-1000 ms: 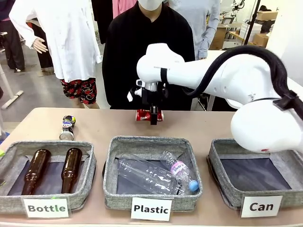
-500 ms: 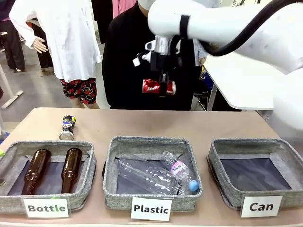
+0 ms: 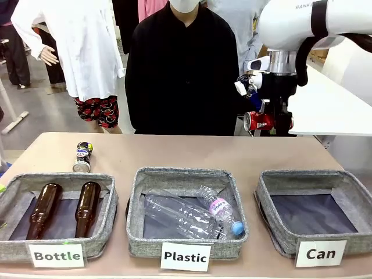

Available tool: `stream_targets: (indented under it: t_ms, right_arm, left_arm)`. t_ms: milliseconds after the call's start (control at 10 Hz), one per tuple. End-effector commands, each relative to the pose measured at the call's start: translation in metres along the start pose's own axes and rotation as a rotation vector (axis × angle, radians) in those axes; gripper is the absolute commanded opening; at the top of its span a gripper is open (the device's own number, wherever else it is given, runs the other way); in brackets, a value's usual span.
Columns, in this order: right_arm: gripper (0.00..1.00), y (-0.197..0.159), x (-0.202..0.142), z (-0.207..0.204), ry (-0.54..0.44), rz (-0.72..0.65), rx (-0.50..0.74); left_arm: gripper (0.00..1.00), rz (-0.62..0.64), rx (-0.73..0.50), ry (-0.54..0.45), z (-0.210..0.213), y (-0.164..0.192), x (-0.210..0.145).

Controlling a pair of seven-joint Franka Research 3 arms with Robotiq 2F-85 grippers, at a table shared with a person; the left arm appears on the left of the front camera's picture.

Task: Sort the can waste into the basket.
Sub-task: Pick up the can waste from the table and place it in the right Fabric basket.

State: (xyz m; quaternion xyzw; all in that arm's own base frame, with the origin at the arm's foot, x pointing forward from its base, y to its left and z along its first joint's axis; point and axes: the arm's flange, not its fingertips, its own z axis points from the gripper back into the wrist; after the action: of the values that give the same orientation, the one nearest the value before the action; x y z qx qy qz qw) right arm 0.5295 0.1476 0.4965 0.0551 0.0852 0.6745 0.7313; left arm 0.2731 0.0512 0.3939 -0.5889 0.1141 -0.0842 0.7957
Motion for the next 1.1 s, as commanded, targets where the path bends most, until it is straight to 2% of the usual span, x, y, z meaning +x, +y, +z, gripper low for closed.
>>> stream_targets:
  t_ms: [0, 100, 200, 300, 400, 600, 700, 800, 1000]
  right_arm:
    - [0.0, 0.063, -0.104, -0.075, 0.017, 0.009, 0.01]
    - [0.0, 0.065, -0.106, -0.079, 0.017, 0.011, 0.005]
    - [0.0, 0.065, -0.109, -0.088, -0.052, -0.015, -0.02]
    - [0.0, 0.056, -0.106, -0.079, -0.154, -0.161, -0.015]
    - [0.0, 0.052, -0.102, -0.073, 0.001, -0.025, 0.036]
    - [0.0, 0.052, -0.102, -0.073, 0.001, -0.025, 0.036]
    - [0.0, 0.06, -0.116, -0.087, -0.042, -0.059, 0.03]
    - [0.0, 0.041, -0.096, -0.082, -0.014, 0.034, 0.04]
    - [0.0, 0.034, -0.097, -0.086, -0.001, 0.065, 0.118]
  left_arm:
    - [1.0, -0.01, -0.002, 0.003, -0.001, 0.001, -0.003]
    - [1.0, -0.01, -0.002, 0.003, -0.001, 0.001, -0.003]
    - [1.0, -0.01, -0.002, 0.003, -0.001, 0.001, -0.003]
    - [1.0, -0.01, -0.002, 0.003, -0.001, 0.001, -0.003]
    - [1.0, -0.01, -0.002, 0.003, -0.001, 0.001, -0.003]
    - [1.0, -0.01, -0.002, 0.003, -0.001, 0.001, -0.003]
    - [1.0, -0.01, -0.002, 0.003, -0.001, 0.001, -0.003]
    - [1.0, -0.01, -0.002, 0.003, -0.001, 0.001, -0.003]
    - [1.0, -0.01, -0.002, 0.003, -0.001, 0.001, -0.003]
